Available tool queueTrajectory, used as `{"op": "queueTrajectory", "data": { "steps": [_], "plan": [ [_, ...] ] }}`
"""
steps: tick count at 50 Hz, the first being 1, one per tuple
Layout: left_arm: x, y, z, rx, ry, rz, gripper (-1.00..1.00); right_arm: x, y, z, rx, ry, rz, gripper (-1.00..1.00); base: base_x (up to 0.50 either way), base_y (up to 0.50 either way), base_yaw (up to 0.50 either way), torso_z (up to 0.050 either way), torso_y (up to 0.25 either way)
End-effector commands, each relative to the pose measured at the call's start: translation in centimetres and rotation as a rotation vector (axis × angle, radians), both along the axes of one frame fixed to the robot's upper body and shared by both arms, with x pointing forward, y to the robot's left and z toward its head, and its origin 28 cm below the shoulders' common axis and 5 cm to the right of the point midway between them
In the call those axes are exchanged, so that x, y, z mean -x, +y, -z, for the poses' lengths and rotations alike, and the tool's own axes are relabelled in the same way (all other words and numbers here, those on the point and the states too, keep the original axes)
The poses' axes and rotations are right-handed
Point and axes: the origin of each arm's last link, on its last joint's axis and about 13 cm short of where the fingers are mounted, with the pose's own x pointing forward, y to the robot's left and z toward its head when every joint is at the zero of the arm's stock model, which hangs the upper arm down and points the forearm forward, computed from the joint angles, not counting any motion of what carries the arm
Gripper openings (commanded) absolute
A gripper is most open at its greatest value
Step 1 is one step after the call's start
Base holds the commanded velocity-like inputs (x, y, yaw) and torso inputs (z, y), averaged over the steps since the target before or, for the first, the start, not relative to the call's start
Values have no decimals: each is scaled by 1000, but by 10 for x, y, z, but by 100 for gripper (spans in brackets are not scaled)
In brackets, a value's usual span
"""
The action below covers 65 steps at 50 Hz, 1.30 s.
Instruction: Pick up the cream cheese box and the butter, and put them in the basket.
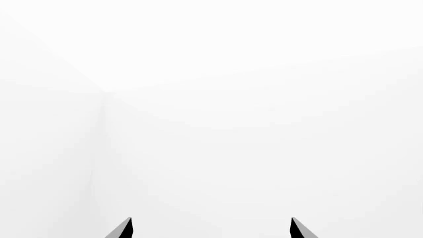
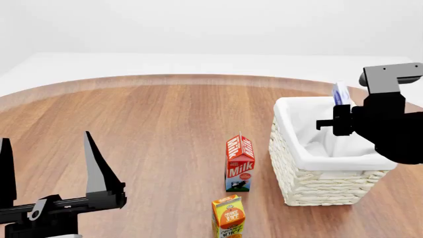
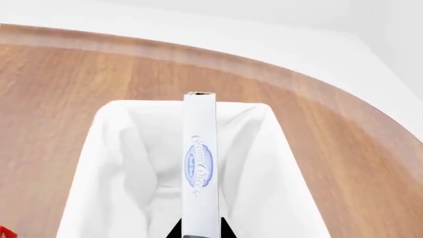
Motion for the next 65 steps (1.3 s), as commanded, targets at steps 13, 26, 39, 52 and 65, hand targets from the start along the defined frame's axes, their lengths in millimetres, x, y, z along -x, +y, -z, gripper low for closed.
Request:
{"op": "queueTrajectory", "data": {
  "steps": [13, 26, 39, 52, 65],
  "plan": [
    [0, -1, 1, -3, 2, 4, 100, -4, -6, 20, 10, 40, 29, -100, 0, 0, 0, 0, 1],
    [0, -1, 1, -3, 5, 7, 100, -7, -5, 26, 0, 53, 23, -100, 0, 0, 0, 1, 1],
    [0, -1, 1, -3, 6, 6, 100, -10, -5, 31, 23, 68, 34, 100, 0, 0, 0, 0, 0],
    [0, -2, 2, -5, 6, 8, 100, -8, -5, 31, 33, 71, 28, 100, 0, 0, 0, 0, 0],
    [1, -2, 2, -6, 5, 9, 100, 14, 15, 10, 62, -7, -88, 100, 0, 0, 0, 0, 1]
  ]
}}
